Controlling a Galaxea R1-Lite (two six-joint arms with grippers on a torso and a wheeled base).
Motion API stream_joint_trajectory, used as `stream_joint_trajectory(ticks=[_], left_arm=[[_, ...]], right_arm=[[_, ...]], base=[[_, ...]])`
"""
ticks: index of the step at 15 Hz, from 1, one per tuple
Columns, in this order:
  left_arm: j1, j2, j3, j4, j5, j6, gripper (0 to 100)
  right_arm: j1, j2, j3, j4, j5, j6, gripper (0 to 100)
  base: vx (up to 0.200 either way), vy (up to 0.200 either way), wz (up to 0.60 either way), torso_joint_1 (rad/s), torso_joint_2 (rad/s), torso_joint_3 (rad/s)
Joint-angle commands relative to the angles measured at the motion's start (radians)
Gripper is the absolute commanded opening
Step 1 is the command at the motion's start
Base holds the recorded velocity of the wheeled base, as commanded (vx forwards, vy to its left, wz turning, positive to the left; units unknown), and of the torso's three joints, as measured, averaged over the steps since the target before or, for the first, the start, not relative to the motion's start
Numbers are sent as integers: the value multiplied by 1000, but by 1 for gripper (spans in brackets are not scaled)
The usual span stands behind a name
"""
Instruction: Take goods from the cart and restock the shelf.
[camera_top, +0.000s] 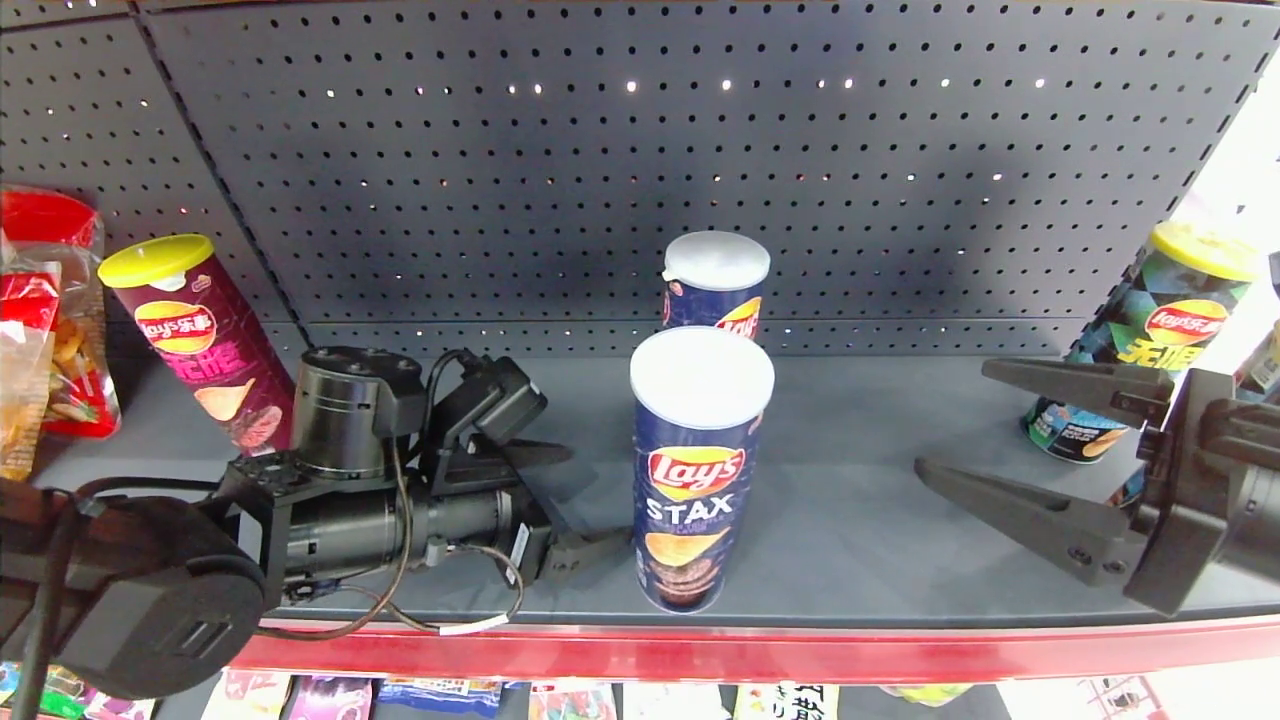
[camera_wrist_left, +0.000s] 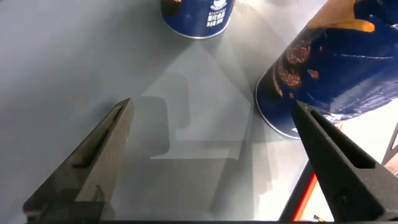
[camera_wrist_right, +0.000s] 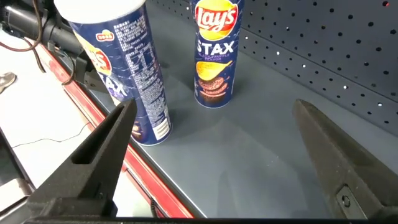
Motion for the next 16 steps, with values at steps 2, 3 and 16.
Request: stream_joint_trajectory(ticks=[2, 3, 16], left_arm=[[-1, 5, -2, 0, 0, 0, 100], [-1, 5, -2, 0, 1, 0, 100], [176, -961, 108, 745, 380, -11, 100]], right_arm=[[0, -2, -2, -1, 0, -1, 100], [0, -2, -2, -1, 0, -1, 100], [-216, -473, 212, 257, -80, -2, 100]], base=[[0, 0, 0, 0, 0, 0], [0, 0, 0, 0, 0, 0], [0, 0, 0, 0, 0, 0]])
